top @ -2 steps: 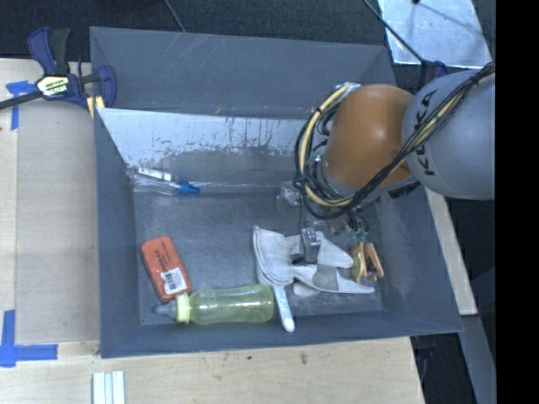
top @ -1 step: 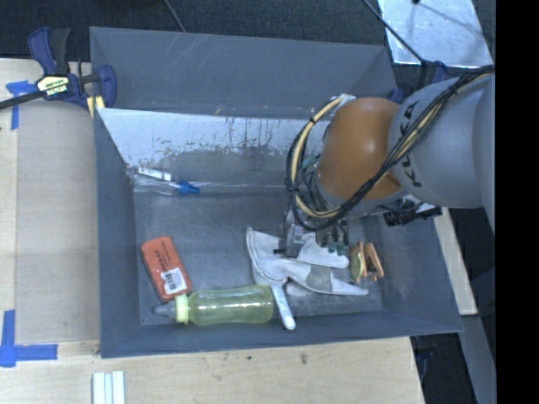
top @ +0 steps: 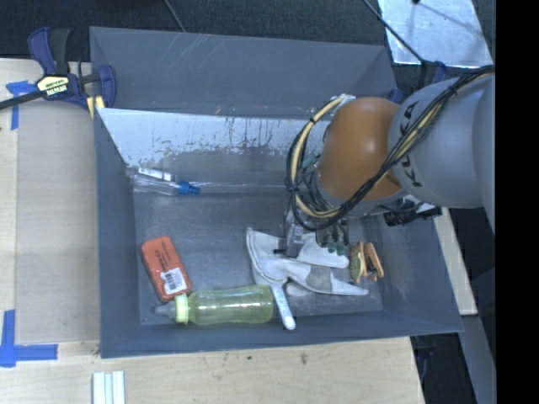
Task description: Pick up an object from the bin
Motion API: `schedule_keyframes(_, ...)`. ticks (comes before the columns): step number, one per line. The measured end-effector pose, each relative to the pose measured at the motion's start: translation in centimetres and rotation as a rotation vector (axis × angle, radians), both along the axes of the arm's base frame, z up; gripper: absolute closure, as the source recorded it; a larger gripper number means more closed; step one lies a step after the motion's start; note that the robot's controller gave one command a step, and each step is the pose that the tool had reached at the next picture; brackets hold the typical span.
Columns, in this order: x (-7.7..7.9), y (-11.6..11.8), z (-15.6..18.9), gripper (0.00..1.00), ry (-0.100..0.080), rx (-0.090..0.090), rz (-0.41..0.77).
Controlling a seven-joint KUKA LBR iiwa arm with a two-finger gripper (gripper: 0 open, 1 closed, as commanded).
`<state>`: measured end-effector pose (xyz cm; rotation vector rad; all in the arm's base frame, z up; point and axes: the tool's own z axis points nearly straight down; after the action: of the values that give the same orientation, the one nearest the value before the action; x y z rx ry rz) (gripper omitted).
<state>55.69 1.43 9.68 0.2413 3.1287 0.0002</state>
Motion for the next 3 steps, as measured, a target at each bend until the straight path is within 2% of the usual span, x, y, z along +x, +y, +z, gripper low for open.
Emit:
schedule_keyframes(1, -1.5, -0.2, 4.1, 1.00, 0.010, -0.001, 0.029)
schedule_keyframes(2, -0.7, -0.3, 9.8, 1.00, 0.001, 0.000, 0.026)
schedule_keyframes(3, -3.3, -1.3, 15.0, 0.00, -0.001, 0.000, 0.094)
